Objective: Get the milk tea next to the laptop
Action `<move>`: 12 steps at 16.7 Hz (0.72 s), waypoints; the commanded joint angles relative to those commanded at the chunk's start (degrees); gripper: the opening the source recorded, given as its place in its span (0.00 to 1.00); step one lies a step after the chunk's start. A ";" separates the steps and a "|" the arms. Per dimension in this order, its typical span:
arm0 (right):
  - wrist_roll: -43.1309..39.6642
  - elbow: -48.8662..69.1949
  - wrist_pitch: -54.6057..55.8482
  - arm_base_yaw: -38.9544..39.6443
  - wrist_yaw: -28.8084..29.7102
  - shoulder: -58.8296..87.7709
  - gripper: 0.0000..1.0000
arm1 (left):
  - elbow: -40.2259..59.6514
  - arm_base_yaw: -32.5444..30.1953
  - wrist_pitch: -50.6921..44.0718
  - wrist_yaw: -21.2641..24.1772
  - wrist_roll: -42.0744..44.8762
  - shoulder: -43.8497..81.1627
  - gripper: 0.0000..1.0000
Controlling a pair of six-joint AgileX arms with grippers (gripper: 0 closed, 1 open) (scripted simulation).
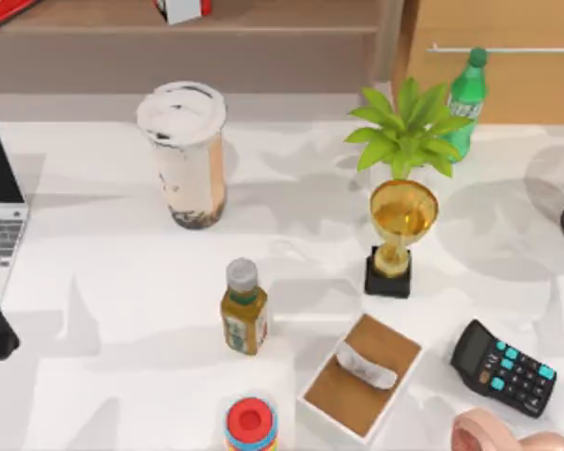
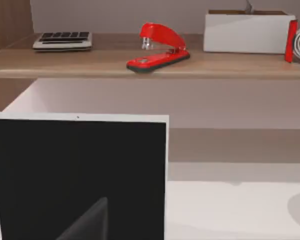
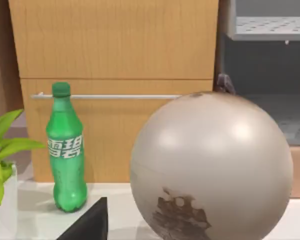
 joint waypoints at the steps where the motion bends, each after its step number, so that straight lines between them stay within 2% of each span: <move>1: 0.00 0.00 0.00 0.00 0.00 0.00 1.00 | 0.00 0.00 0.00 0.00 0.00 0.00 1.00; 6: 0.00 0.00 0.00 0.00 0.00 0.00 1.00 | 2.94 -3.41 2.69 -2.90 -1.39 6.22 1.00; 12: 0.00 0.00 0.00 0.00 0.00 0.00 1.00 | 13.04 -14.84 11.81 -12.68 -6.11 32.40 1.00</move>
